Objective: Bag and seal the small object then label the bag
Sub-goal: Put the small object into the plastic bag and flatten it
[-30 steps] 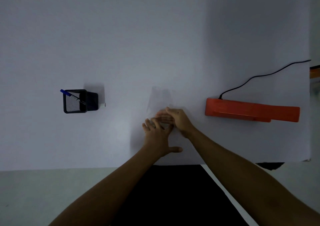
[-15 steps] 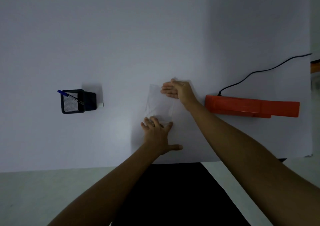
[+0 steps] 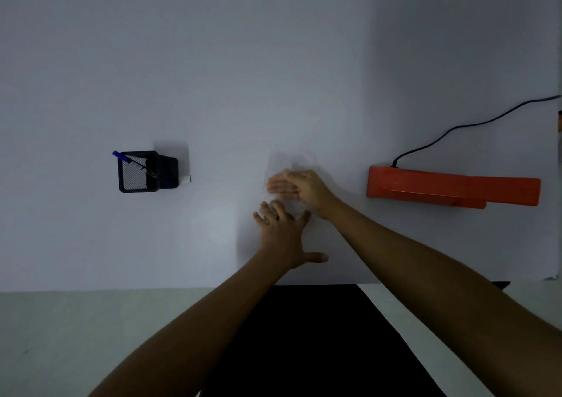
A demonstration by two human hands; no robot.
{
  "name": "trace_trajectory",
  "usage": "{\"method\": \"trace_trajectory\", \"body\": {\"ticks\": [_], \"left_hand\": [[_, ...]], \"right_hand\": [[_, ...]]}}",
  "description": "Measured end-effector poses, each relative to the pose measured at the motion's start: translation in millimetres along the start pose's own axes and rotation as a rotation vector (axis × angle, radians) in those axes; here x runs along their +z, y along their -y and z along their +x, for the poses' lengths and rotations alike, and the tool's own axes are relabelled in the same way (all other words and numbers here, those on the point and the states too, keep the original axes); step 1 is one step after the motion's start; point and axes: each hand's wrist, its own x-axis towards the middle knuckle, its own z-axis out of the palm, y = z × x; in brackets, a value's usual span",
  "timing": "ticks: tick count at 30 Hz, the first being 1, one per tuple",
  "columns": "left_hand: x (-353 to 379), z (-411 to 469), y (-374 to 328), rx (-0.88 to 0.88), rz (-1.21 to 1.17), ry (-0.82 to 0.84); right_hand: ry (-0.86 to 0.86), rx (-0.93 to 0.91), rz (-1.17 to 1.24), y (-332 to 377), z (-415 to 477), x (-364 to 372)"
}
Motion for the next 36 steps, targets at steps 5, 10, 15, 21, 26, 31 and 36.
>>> {"method": "trace_trajectory", "body": {"ticks": [5,10,15,21,26,31,36], "left_hand": [[0.5,1.6,0.2,0.002,-0.007,0.013],[-1.5,3.1,0.2,0.002,-0.018,0.023],[-3.2,4.1,0.6,0.006,-0.033,0.031],[-2.1,4.0,-0.4,0.006,-0.018,0.025],[-0.8,6.5,0.7,0.003,-0.018,0.041],[-2.7,8.5,-0.3,-0.002,-0.005,0.085],[-5.7,7.8,0.4,-0.003,-0.013,0.087]], "right_hand": [[-0.042,0.005,-0.041,14.2,21.2,-3.2],[-0.174,-0.101,-0.011,72.3,54.0,-30.9],[-0.202,-0.157,-0.035,91.4,57.3,-20.7],[0.051,-0.027,-0.091,23.2,21.2,15.8],[0.060,0.025,-0.146,4.9,25.3,15.2],[-0.047,-0.072,-0.108,50.1,53.3,1.1],[-0.218,-0.178,0.038,75.5,66.2,-15.0]]}}
